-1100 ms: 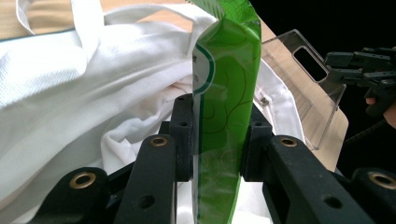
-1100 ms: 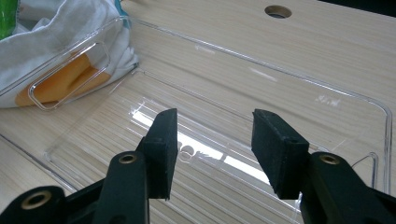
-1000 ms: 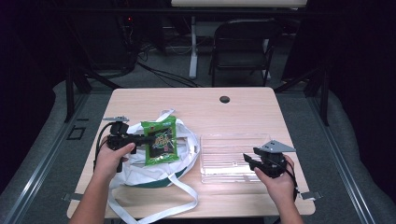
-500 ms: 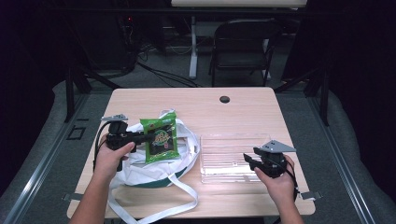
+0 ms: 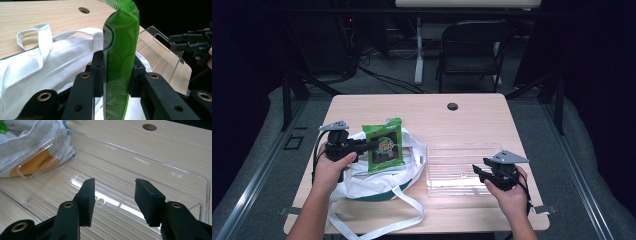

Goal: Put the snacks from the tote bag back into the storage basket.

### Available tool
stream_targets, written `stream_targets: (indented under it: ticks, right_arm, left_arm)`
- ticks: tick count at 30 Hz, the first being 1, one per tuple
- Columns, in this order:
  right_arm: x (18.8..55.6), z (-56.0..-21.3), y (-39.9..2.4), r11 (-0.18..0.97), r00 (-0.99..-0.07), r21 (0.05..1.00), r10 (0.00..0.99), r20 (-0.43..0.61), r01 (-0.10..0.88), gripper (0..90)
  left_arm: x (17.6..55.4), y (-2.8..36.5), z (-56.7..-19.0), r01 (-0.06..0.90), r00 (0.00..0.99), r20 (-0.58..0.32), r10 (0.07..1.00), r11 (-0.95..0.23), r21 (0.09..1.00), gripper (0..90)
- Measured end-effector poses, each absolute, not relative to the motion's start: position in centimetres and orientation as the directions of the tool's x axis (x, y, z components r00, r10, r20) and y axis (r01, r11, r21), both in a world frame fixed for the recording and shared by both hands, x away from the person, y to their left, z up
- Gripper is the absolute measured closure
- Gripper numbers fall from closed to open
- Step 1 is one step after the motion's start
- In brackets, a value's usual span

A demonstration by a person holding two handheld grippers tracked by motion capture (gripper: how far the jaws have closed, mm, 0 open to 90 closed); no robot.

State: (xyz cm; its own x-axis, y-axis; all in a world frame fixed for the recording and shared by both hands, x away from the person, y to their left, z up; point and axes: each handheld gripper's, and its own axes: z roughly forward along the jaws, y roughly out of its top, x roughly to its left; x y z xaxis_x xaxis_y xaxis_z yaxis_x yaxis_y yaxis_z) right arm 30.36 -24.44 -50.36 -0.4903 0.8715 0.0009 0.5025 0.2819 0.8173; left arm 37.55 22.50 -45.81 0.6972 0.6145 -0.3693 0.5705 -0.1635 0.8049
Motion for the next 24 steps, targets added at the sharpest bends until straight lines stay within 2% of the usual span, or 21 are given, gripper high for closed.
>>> stream_targets:
  ticks: [24]
  right_arm:
    - [30.2, -49.9, -24.1, 0.303, -0.509, 0.822, 0.861, -0.019, 0.482, 51.2]
  left_arm:
    - [36.6, 20.7, -44.8, 0.511, 0.746, -0.315, 0.586, -0.202, 0.835, 72.0]
